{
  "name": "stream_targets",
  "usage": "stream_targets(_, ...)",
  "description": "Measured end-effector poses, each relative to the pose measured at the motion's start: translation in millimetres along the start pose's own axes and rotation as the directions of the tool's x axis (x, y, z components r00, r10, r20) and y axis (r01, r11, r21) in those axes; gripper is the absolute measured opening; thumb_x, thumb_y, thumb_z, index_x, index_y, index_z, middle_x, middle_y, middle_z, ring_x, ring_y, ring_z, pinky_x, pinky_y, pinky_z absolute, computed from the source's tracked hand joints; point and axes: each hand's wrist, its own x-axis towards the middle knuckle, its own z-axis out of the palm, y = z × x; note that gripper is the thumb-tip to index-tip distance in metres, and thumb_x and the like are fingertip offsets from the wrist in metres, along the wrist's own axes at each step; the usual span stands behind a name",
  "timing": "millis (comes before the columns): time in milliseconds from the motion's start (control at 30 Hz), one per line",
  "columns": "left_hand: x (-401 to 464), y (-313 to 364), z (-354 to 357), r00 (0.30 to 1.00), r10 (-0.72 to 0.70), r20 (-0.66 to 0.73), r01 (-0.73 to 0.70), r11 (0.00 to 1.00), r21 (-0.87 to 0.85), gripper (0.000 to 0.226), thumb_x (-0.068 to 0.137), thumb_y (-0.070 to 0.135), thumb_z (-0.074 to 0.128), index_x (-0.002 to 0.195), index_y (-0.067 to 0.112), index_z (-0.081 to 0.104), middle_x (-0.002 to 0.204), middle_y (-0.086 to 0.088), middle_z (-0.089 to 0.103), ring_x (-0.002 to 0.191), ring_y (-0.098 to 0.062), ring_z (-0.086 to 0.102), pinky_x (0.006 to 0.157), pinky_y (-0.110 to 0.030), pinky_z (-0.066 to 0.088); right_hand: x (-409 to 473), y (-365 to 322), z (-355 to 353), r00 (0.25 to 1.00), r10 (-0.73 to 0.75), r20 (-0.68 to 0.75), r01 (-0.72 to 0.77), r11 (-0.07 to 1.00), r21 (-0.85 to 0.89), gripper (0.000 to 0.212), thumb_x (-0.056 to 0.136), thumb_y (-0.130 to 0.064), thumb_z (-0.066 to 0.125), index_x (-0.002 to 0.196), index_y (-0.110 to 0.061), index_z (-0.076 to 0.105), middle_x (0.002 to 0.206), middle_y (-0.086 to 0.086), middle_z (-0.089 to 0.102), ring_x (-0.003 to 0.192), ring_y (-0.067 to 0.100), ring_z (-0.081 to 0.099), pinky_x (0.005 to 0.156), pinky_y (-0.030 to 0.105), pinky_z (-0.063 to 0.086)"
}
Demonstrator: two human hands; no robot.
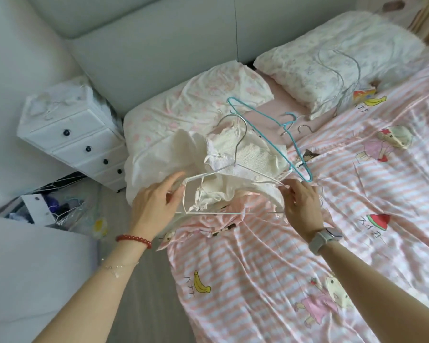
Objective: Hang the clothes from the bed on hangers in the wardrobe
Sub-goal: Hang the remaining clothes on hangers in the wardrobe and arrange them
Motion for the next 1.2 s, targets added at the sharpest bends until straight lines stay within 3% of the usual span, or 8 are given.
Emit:
stream_targets(67, -33, -3, -12, 0.998, 0.022, -0.058, -0.02, 0.999, 0.028, 0.04, 0.092, 0.04, 0.039, 0.123, 0.024, 0.059, 0.056, 0.012, 0.049, 0.054, -0.013, 0.046, 0.064, -0.028, 0.034, -11, -15, 1, 0.997, -0.069, 0.046, 0.069, 0.998, 0.0, 0.031, 0.087, -0.026, 0.041, 0.073, -0.007, 0.061, 0.064, 0.007, 0.061, 0.064, 0.028, 0.052, 0.067, 0.032, 0.026)
stream_targets(200, -96, -18, -39, 0.982, -0.008, -0.189, 0.023, 0.997, 0.077, 0.036, 0.091, 0.031, 0.04, 0.1, 0.016, 0.071, 0.065, 0.008, 0.055, 0.061, -0.016, 0.048, 0.062, -0.029, 0.022, -32, -53, -4, 0.974, -0.212, 0.074, 0.213, 0.977, -0.006, 0.031, 0.089, -0.023, 0.04, 0.069, -0.007, 0.058, 0.064, 0.007, 0.058, 0.067, 0.023, 0.045, 0.065, 0.033, 0.026)
stream_targets(333, -154, -14, -77, 0.944, -0.136, -0.3, 0.129, 0.991, -0.042, 0.034, 0.092, 0.028, 0.04, 0.104, 0.016, 0.069, 0.07, 0.01, 0.051, 0.059, -0.012, 0.046, 0.065, -0.033, 0.032, -39, -112, -11, 0.963, -0.268, -0.001, 0.268, 0.963, -0.009, 0.028, 0.089, -0.02, 0.039, 0.072, -0.005, 0.056, 0.072, 0.01, 0.058, 0.074, 0.021, 0.037, 0.072, 0.035, 0.027)
stream_targets(433, -200, -7, -112, 0.882, -0.261, -0.393, 0.229, 0.965, -0.128, 0.036, 0.091, 0.03, 0.039, 0.115, 0.019, 0.063, 0.076, 0.012, 0.057, 0.064, -0.004, 0.045, 0.073, -0.024, 0.034, -45, -163, -18, 0.942, -0.331, -0.062, 0.333, 0.943, 0.022, 0.026, 0.089, -0.017, 0.04, 0.075, -0.004, 0.058, 0.076, 0.012, 0.06, 0.078, 0.022, 0.038, 0.079, 0.038, 0.028)
stream_targets(633, -308, 9, -182, 0.777, -0.286, -0.561, 0.295, 0.952, -0.078, 0.033, 0.09, 0.028, 0.035, 0.096, 0.016, 0.065, 0.076, 0.004, 0.063, 0.064, -0.016, 0.053, 0.067, -0.026, 0.026, -83, -262, -63, 0.829, -0.529, -0.183, 0.551, 0.828, 0.103, 0.03, 0.09, -0.014, 0.039, 0.078, -0.001, 0.063, 0.069, 0.011, 0.061, 0.077, 0.02, 0.041, 0.088, 0.04, 0.029)
stream_targets(867, -411, 49, -234, 0.652, -0.283, -0.704, 0.331, 0.941, -0.071, 0.031, 0.088, 0.023, 0.037, 0.079, 0.01, 0.063, 0.062, 0.002, 0.061, 0.051, -0.021, 0.053, 0.067, -0.031, 0.034, -144, -327, -126, 0.773, -0.583, -0.25, 0.631, 0.744, 0.219, 0.029, 0.087, -0.011, 0.038, 0.079, 0.0, 0.063, 0.069, 0.012, 0.058, 0.076, 0.02, 0.04, 0.081, 0.036, 0.029)
stream_targets(1033, -448, 72, -272, 0.582, -0.255, -0.772, 0.326, 0.943, -0.065, 0.024, 0.091, 0.02, 0.044, 0.077, 0.012, 0.062, 0.06, 0.017, 0.035, 0.051, -0.011, 0.031, 0.066, -0.031, 0.031, -159, -363, -168, 0.746, -0.585, -0.317, 0.66, 0.712, 0.24, 0.026, 0.086, -0.01, 0.037, 0.083, -0.001, 0.062, 0.072, 0.012, 0.058, 0.078, 0.023, 0.04, 0.074, 0.035, 0.026)
stream_targets(1200, -474, 71, -305, 0.548, -0.299, -0.781, 0.362, 0.927, -0.101, 0.026, 0.09, 0.025, 0.041, 0.076, 0.015, 0.061, 0.055, 0.018, 0.036, 0.049, 0.0, 0.033, 0.069, -0.026, 0.022, -172, -394, -193, 0.682, -0.64, -0.353, 0.723, 0.664, 0.193, 0.026, 0.091, -0.013, 0.039, 0.085, -0.002, 0.062, 0.07, 0.011, 0.058, 0.075, 0.021, 0.039, 0.074, 0.03, 0.024)
